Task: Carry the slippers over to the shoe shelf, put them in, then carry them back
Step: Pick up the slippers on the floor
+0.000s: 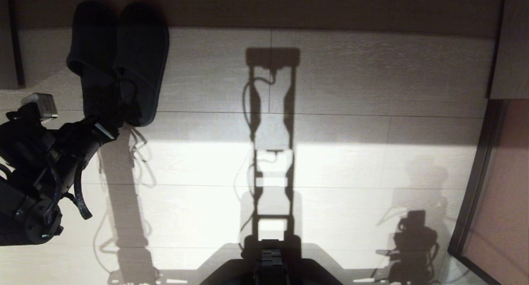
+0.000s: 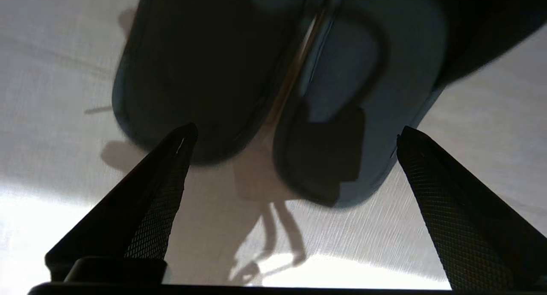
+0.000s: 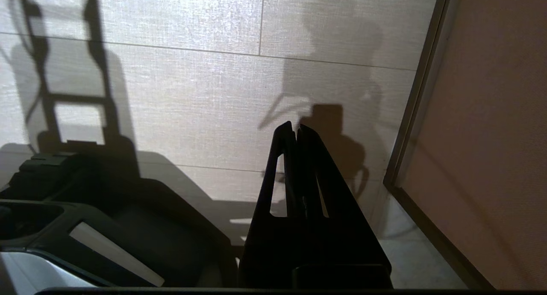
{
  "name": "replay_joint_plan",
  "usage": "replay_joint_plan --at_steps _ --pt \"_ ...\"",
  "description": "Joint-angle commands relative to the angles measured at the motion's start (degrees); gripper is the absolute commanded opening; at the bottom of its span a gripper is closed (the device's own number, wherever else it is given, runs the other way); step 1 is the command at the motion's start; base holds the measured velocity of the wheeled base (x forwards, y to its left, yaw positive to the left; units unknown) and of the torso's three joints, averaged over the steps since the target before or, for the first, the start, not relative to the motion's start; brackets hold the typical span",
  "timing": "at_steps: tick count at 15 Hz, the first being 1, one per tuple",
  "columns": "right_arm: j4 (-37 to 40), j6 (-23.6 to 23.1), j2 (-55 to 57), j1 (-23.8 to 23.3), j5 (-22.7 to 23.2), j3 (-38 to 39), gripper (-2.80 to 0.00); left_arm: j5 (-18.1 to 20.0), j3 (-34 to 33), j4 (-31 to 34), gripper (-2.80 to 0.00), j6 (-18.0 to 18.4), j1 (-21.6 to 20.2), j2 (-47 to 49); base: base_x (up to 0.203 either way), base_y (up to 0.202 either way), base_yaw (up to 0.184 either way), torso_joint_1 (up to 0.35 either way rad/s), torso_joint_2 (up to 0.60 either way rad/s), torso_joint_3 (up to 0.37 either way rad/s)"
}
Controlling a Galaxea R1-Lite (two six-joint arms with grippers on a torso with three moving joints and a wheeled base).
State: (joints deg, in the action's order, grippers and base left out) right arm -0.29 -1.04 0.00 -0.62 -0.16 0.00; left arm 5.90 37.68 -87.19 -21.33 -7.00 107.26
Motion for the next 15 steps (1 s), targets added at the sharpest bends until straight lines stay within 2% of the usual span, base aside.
replay_joint_plan --at_steps 1,5,15 --pt "0.02 -0.02 -2.29 0.01 -0.02 2.29 -2.80 0.23 0.73 -0.48 0.00 -0.13 -0.03 -1.61 0.000 0.000 0.000 0.000 0.00 0.000" --pt "-0.06 -0.02 -2.29 0.01 -0.02 2.29 -2.80 0.16 1.96 -0.48 0.00 0.50 0.05 -1.08 0.000 0.000 0.000 0.000 0.00 0.000" --pt "0.03 -0.02 -2.29 0.01 -0.02 2.29 -2.80 -0.61 10.20 -0.48 0.00 1.51 1.85 5.27 0.000 0.000 0.000 0.000 0.00 0.000"
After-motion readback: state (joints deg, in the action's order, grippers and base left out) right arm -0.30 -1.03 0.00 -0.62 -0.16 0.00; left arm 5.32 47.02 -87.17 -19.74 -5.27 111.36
